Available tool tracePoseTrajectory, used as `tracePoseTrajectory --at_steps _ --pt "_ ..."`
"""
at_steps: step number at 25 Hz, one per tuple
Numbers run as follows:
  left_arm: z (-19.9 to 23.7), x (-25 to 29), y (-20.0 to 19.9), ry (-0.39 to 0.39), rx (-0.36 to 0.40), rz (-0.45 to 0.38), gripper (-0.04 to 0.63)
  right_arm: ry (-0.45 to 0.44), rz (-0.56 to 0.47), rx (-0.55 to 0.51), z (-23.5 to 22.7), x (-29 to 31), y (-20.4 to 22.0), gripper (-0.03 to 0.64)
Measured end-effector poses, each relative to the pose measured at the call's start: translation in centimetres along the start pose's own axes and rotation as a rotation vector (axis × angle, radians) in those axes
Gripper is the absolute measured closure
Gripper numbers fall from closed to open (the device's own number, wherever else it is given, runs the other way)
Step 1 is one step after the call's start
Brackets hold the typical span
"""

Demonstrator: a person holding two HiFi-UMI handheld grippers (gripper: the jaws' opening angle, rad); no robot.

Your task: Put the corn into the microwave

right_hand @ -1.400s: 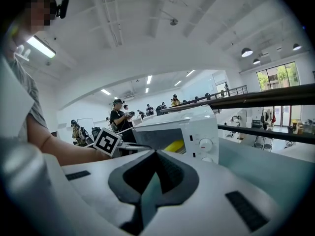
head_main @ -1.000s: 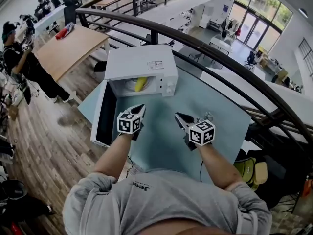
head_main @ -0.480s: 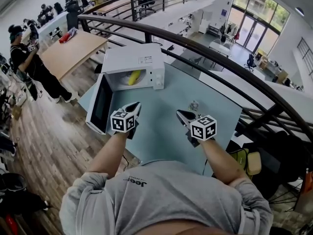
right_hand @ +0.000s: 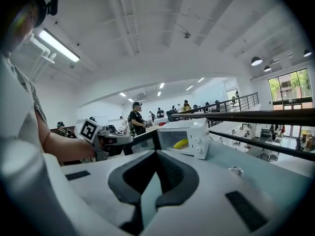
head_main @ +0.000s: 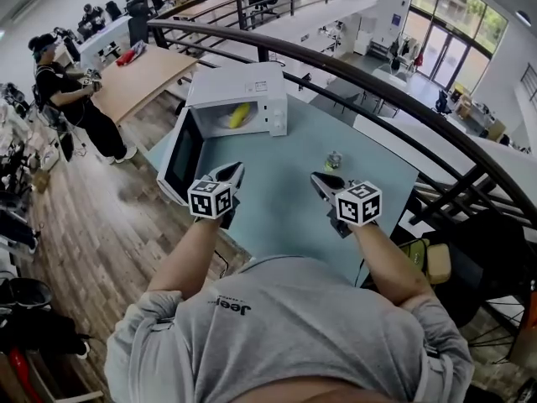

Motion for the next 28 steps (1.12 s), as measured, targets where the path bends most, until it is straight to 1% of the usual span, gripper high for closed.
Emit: tracePoseTrajectory --at_steps 8,11,14,18,23,28 --pt "-0.9 -7.1 1.5 -0.061 -0.057 -0.048 0.577 -0.051 0.006 -0.026 3.6 -1.0 0.6 0.6" --pt "-1.4 -9.7 2.6 -0.074 -0.054 -0.057 0.577 -0.071 0.008 -0.025 4.8 -0.9 1.3 0.599" --pt "-1.4 -12.5 3.6 -0.104 -0.039 -0.056 0.577 -0.095 0.015 -0.033 6.0 -0.6 1.6 0.6" --pt "-1.3 -15.5 4.6 -0.139 -0.057 -0.059 0.577 -0.125 0.019 -0.066 7.6 -0.3 1.5 0.6" --pt "-1.2 -17.8 5.0 -0.138 -0.057 -0.074 0.577 -0.142 0.013 -0.075 8.9 0.4 1.9 0.6" --pt "0.1 -19.4 5.7 -0.116 -0.05 -0.078 0.577 -0.136 0.016 -0.089 10.3 1.4 2.6 0.6"
Point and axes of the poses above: the fingertips, and each gripper's own axes: x forward along the fingers, z to its left, y out of its underside, the point moved 10 cm from there along -x, backward along the fingers, and after that the axes turned 4 degrees about x, right-handed, at the moved point
